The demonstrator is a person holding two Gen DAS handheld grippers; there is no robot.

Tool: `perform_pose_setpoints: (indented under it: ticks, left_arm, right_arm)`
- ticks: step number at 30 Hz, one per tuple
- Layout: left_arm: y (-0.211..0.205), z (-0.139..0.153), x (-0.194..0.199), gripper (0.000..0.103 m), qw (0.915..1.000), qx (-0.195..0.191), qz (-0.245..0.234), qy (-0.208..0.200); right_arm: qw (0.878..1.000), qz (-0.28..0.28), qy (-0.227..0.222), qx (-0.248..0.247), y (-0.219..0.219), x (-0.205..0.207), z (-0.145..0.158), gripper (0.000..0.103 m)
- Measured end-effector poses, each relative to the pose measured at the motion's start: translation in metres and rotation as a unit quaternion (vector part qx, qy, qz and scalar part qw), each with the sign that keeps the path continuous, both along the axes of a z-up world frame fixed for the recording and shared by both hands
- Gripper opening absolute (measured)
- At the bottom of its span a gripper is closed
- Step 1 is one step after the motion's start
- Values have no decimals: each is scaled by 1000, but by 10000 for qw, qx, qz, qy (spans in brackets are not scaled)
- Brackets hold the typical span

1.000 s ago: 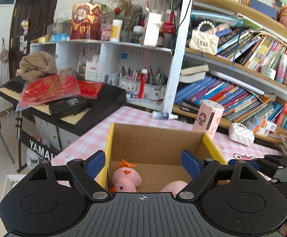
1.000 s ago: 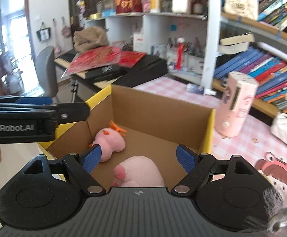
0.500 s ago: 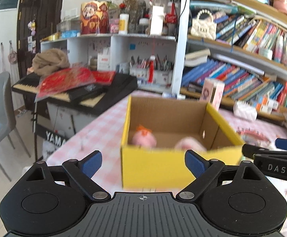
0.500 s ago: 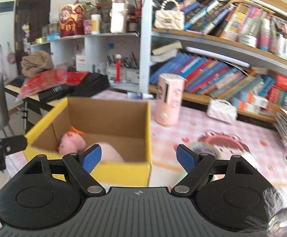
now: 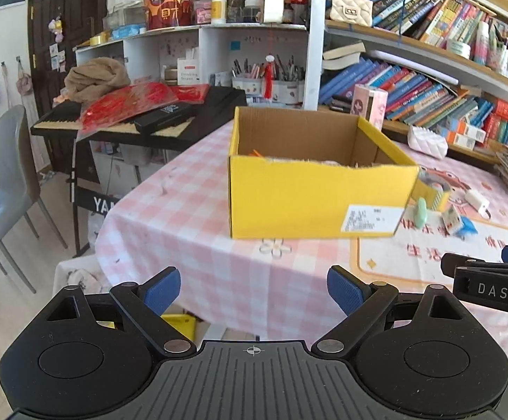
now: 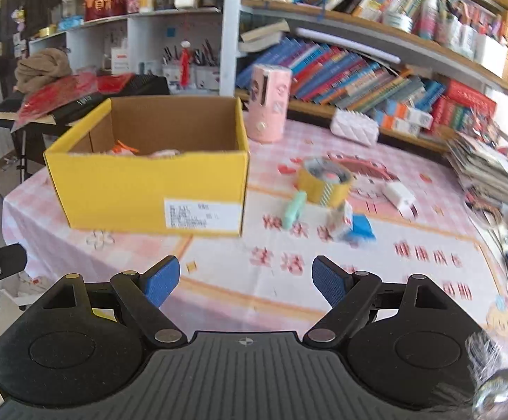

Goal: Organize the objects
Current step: 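Withdraw both tools from the box back toward the table items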

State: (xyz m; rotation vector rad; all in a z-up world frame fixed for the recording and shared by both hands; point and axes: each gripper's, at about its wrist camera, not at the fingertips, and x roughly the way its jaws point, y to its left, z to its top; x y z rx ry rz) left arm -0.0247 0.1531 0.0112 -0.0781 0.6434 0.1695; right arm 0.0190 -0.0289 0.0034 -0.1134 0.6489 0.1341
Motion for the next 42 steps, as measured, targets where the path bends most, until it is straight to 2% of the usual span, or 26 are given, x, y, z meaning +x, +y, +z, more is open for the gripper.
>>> perform_pose_setpoints:
  ticks: [8,17,32,42]
  left_arm:
    - [-10,-4,-21,93,9999,36,-147,72]
    - [-27,-8,-24,93,9991,-39,-395,121]
    - [-79,-11,2,93,9911,13,-1324,119]
    - [-112,-6,33,93,9872,50,-1594,95]
  right_arm:
    - [9998,-151,88,32,-11,-30,-8,82]
    - [9989,-441,184,-39,-31,-47,-12,82]
    - [9918,-1217,383,15,-82,-52,-20,86]
    - [9889,-1434,400,32,-112,-29,-16,86]
